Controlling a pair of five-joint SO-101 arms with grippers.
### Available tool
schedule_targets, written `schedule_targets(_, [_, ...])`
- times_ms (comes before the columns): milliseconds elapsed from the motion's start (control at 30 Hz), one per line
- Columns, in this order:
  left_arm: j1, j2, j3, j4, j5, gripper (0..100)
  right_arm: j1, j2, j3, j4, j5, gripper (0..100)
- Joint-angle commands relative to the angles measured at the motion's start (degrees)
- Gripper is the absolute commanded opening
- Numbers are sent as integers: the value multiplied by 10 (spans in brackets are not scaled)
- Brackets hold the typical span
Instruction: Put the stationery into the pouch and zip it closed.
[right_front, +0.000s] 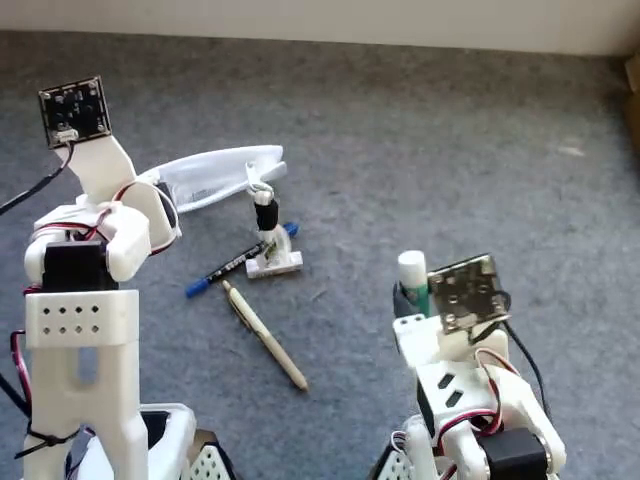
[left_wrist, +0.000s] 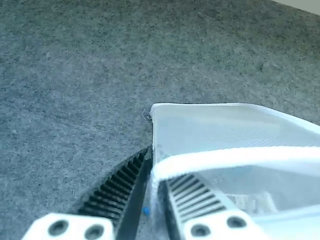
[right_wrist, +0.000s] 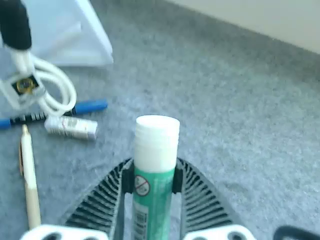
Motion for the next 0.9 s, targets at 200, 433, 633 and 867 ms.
schedule_targets(200, [-2,5,10,-4,-6,8,-131,0,-29,-257,-116,5])
schedule_targets(433, [-2,5,10,-5,-6,8,-204,49,-29,-407,-126,5])
schedule_targets(633, [-2,5,11,-5,-6,8,-225,169,-29,-544,-126,5])
schedule_targets(867, [-2,5,19,-11,-7,8,-273,233,-28,-698,-126,5])
